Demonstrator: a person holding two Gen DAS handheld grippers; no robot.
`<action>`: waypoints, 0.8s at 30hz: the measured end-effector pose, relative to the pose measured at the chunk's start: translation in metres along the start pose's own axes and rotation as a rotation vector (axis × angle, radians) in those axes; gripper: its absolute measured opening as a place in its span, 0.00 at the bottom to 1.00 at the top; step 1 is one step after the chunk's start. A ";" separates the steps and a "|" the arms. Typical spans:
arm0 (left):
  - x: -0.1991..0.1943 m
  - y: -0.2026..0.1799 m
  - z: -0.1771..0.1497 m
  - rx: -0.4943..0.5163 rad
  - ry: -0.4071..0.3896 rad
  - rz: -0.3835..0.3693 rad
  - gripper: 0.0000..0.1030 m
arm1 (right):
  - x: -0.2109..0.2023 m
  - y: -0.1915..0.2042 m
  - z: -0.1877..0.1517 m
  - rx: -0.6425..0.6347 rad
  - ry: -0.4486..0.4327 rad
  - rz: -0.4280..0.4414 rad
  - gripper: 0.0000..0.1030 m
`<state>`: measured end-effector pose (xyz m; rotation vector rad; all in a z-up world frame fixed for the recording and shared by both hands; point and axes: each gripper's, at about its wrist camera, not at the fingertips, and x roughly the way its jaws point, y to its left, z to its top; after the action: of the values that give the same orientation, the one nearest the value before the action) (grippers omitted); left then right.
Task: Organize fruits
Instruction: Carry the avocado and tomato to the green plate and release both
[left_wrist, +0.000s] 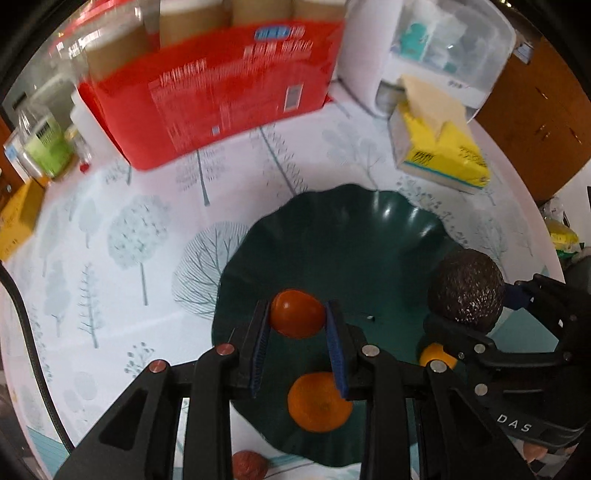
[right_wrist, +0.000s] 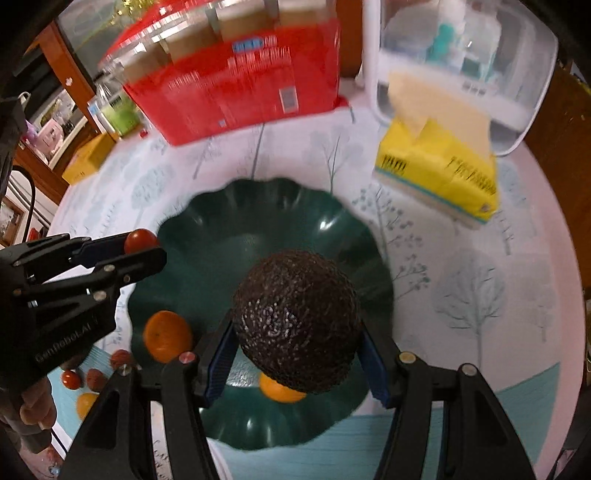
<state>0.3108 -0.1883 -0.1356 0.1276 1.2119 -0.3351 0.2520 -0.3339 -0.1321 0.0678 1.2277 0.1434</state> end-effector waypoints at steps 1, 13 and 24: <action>0.007 0.001 0.000 0.001 0.010 0.002 0.27 | 0.005 -0.001 0.000 -0.001 0.007 0.003 0.59; 0.020 0.006 -0.005 0.001 0.021 0.023 0.81 | 0.017 -0.004 0.001 -0.025 -0.019 0.016 0.61; -0.005 0.013 -0.010 -0.022 -0.019 0.039 0.92 | -0.006 0.001 0.000 -0.025 -0.081 0.033 0.62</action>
<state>0.3041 -0.1727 -0.1360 0.1285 1.1923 -0.2877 0.2503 -0.3341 -0.1267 0.0719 1.1436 0.1827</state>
